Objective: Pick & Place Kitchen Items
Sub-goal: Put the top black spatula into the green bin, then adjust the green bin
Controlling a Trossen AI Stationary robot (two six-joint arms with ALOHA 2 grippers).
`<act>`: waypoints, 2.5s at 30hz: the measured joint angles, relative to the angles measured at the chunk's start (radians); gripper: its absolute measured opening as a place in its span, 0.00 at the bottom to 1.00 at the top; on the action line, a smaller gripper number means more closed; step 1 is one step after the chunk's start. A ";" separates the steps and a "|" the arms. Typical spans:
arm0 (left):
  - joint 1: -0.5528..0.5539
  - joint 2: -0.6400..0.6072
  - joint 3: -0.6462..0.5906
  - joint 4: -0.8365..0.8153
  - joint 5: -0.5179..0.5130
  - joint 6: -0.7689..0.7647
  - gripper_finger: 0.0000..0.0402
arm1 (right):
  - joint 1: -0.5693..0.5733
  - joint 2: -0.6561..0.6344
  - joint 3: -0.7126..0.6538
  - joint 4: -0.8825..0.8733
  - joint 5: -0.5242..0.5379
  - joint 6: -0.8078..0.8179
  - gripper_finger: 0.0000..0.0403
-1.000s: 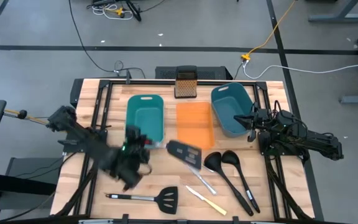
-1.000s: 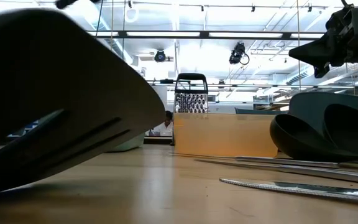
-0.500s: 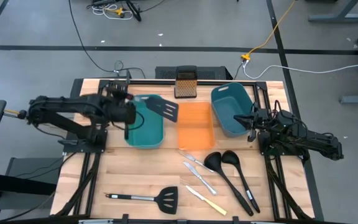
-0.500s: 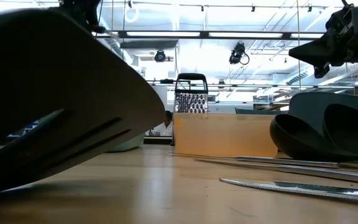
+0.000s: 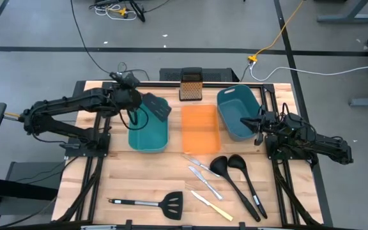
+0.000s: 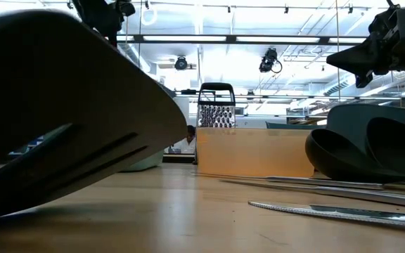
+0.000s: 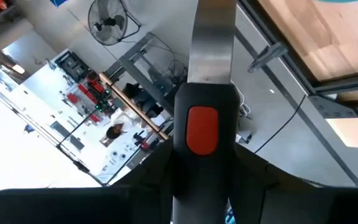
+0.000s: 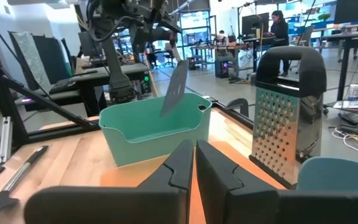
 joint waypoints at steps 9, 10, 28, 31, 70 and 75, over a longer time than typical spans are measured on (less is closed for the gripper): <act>0.000 0.001 -0.074 -0.036 0.029 0.016 0.29 | 0.000 0.000 0.000 -0.007 0.020 -0.026 0.07; 0.000 0.000 -0.085 -0.033 0.035 0.020 0.29 | 0.000 0.000 0.000 -0.010 0.020 -0.026 0.07; 0.027 0.005 -0.223 0.118 0.302 0.132 0.29 | 0.000 0.000 0.000 -0.010 0.020 -0.029 0.07; 0.037 0.005 -0.223 0.112 0.341 0.128 0.29 | 0.000 0.000 0.000 -0.018 0.020 -0.029 0.07; 0.152 0.178 -0.202 0.157 0.365 0.070 0.49 | 0.000 0.000 0.000 -0.027 0.020 -0.041 0.07; 0.143 0.161 -0.135 0.136 0.332 -0.036 0.47 | 0.000 0.000 0.000 -0.027 0.020 -0.042 0.07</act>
